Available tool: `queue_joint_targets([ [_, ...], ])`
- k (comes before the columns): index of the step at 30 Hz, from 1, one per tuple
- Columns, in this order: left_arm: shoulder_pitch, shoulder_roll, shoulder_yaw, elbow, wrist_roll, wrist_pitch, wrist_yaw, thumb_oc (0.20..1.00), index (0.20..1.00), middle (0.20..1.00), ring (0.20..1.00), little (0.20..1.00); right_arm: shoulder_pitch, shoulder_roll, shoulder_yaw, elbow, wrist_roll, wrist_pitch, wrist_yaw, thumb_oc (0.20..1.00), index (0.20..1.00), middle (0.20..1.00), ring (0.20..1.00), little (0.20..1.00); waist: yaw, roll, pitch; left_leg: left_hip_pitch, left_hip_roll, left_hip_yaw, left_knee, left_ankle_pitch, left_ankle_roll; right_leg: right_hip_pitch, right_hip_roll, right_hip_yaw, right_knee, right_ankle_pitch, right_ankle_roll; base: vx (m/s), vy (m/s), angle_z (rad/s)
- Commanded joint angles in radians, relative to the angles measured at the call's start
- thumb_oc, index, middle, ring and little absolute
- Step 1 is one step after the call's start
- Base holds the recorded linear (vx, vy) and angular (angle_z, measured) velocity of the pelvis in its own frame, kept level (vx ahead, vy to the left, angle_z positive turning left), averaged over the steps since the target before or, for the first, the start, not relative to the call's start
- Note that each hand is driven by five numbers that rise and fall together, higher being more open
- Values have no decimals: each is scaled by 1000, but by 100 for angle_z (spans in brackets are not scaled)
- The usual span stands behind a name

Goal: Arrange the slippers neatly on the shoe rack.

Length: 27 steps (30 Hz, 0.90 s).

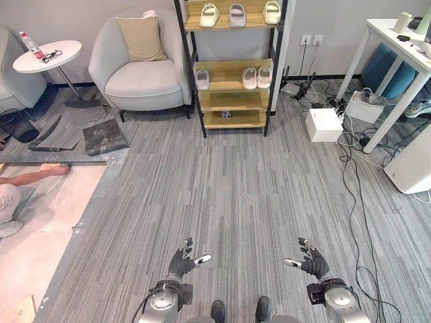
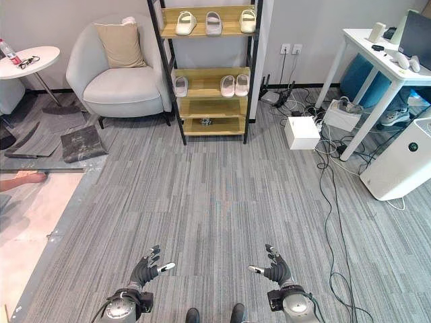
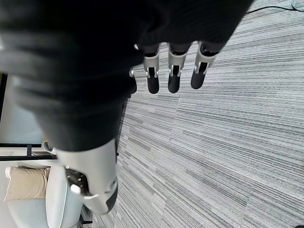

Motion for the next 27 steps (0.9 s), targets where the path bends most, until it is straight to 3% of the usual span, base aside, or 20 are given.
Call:
queue_joint_targets([
  [1,-33,15,-11,-12,13,-31,-10,1000,1000,1000,1000,1000,-16,-6,11,-21,31,-35,2,1000,1000,1000,1000,1000,5,-54,-23,7,13,-24,-8,-40,-38,70,-51,68,1,-120,67,0,0,0],
  [13,-29,-12,-3,2,-107,-32,-19,1000,1000,1000,1000,1000,-12,10,12,6,53,-28,-2,1000,1000,1000,1000,1000,-7,-55,-46,26,7,-1,-8,-58,-31,81,-56,91,1,-122,71,11,11,-4],
  [27,-15,-4,16,-6,-145,-24,-23,1000,1000,1000,1000,1000,-30,15,29,3,47,-16,2,1000,1000,1000,1000,1000,7,-52,-48,30,-4,-1,-8,-70,-18,78,-63,106,1,-118,76,18,15,-2],
])
